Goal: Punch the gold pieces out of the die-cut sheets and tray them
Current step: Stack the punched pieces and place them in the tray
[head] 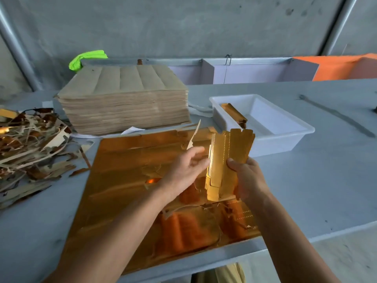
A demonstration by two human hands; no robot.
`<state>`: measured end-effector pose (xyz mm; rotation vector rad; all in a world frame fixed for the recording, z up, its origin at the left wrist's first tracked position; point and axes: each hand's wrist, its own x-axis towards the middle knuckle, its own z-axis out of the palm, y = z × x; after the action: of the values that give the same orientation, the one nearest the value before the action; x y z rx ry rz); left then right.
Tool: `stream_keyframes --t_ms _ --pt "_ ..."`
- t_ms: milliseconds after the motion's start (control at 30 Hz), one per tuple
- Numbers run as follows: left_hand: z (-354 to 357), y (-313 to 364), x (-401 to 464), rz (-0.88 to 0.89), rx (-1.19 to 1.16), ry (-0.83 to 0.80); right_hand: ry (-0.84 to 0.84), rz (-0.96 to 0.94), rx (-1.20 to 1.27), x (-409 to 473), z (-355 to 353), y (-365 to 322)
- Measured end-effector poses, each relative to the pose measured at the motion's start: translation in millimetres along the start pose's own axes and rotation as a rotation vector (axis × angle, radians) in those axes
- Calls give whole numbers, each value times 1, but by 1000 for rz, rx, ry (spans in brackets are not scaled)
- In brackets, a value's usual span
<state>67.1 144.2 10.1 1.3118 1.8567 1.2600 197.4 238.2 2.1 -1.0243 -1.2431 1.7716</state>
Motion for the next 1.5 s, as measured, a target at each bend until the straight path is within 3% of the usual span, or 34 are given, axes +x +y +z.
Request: stream_keyframes --t_ms 67,200,267,333,433,600,733,867,1000,1100,1233,1333,1500 --pt "-5 5 -11 114 193 -129 66 -16 -26 -4 -11 -1" --pt "-2 6 -34 210 551 -562 154 -39 -23 -8 -27 -4" --pt "4 3 -42 205 675 -621 161 -37 -13 -12 -29 -6" --pt "6 0 -42 198 689 -598 151 -40 -17 -16 -30 -6" --pt "-10 -1 -35 134 491 -517 126 -54 -56 -25 -32 -4" --pt "-45 11 -30 -54 -73 -47 116 -187 -180 -33 -32 1" --pt "-63 20 -16 -243 -387 163 67 -424 -558 -44 -20 1" --pt "-64 21 -10 -411 -516 204 -58 -664 -948 -51 -2 5" --pt "-57 24 -11 -525 -801 194 -49 -708 -1019 -57 19 16" --pt "-44 25 -17 -420 -885 270 -41 -669 -900 -66 31 24" --pt "-23 21 -32 -173 -449 366 -57 -416 -596 -76 41 26" --pt "-7 20 -41 -43 -380 314 -119 -275 -367 -83 44 23" --pt "7 13 -51 172 -296 245 -142 -16 -210 -88 39 14"
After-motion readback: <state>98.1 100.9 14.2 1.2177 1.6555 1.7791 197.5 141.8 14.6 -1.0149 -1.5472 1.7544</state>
